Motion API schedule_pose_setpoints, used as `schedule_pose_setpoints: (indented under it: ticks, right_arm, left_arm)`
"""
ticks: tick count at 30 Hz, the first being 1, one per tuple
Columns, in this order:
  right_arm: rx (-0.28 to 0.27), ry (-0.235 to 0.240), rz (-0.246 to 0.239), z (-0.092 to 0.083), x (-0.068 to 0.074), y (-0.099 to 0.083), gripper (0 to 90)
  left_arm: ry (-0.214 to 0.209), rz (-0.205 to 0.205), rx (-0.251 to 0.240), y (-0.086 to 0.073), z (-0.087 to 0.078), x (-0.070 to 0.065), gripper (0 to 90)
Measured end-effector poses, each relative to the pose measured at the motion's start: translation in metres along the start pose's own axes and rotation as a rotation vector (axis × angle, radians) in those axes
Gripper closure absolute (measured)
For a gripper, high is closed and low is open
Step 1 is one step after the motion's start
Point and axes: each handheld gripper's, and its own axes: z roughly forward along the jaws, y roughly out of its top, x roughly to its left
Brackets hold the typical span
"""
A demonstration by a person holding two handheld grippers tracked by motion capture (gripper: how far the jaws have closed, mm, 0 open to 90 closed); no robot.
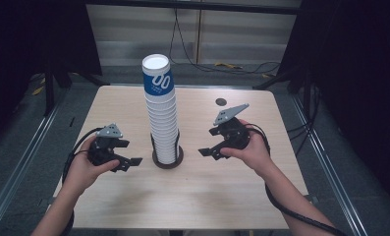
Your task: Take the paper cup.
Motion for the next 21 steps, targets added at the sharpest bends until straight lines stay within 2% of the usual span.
schedule_pose_setpoints:
  ticks: [1, 3, 9, 11, 16, 21]
  right_arm:
    - [0.003, -0.009, -0.006, -0.002, -0.001, 0.003, 16.6]
    - [0.009, -0.011, -0.022, -0.004, -0.002, 0.009, 16.7]
    - [0.008, -0.014, -0.026, -0.013, -0.005, 0.028, 16.6]
    - [0.014, -0.016, -0.048, -0.016, -0.006, 0.038, 16.7]
    - [0.029, -0.024, -0.062, -0.017, -0.007, 0.049, 16.6]
    - [0.012, -0.005, -0.064, -0.020, -0.007, 0.065, 16.6]
  left_arm:
    - [0.008, 0.014, 0.008, 0.003, 0.000, 0.000, 15.9]
    - [0.007, 0.016, 0.014, 0.009, -0.001, -0.001, 15.9]
    - [-0.004, 0.028, 0.000, 0.025, -0.005, -0.001, 15.9]
    - [-0.006, 0.023, 0.001, 0.028, -0.005, -0.001, 15.9]
    - [-0.006, 0.017, -0.003, 0.033, -0.004, 0.000, 15.9]
    - [-0.014, 0.022, -0.004, 0.037, -0.003, 0.000, 15.9]
